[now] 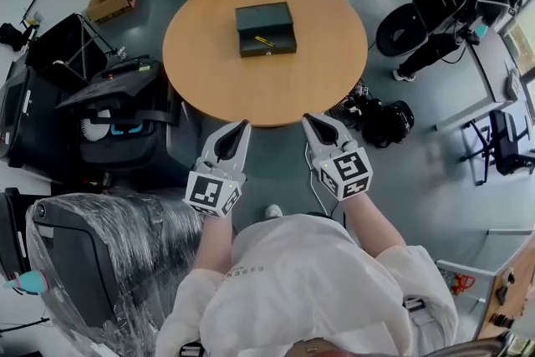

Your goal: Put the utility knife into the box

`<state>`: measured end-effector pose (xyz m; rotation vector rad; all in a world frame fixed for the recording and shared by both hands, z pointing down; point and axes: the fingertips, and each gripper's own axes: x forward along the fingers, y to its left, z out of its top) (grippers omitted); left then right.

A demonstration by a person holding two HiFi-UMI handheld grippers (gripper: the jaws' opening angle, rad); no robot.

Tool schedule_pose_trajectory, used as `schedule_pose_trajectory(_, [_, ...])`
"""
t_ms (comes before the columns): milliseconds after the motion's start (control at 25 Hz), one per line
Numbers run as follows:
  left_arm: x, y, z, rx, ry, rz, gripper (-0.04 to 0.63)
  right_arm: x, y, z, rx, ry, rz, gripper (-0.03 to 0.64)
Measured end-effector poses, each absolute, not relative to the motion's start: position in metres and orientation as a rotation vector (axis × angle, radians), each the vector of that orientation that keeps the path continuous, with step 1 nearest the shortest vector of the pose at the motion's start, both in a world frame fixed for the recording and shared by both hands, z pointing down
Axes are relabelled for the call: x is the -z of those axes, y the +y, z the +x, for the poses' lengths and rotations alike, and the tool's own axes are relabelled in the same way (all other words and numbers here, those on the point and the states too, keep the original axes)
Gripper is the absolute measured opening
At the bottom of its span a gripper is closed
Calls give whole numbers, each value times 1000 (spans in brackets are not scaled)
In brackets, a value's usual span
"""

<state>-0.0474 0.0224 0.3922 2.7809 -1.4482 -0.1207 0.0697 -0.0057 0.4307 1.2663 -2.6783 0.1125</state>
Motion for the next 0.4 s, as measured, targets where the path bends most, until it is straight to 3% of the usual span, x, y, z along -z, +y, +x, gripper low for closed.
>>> schedule_pose_trajectory(400, [-397,25,-45,114,-1429,2773,15,-438,-5,75,-144,-2652,1299,-8])
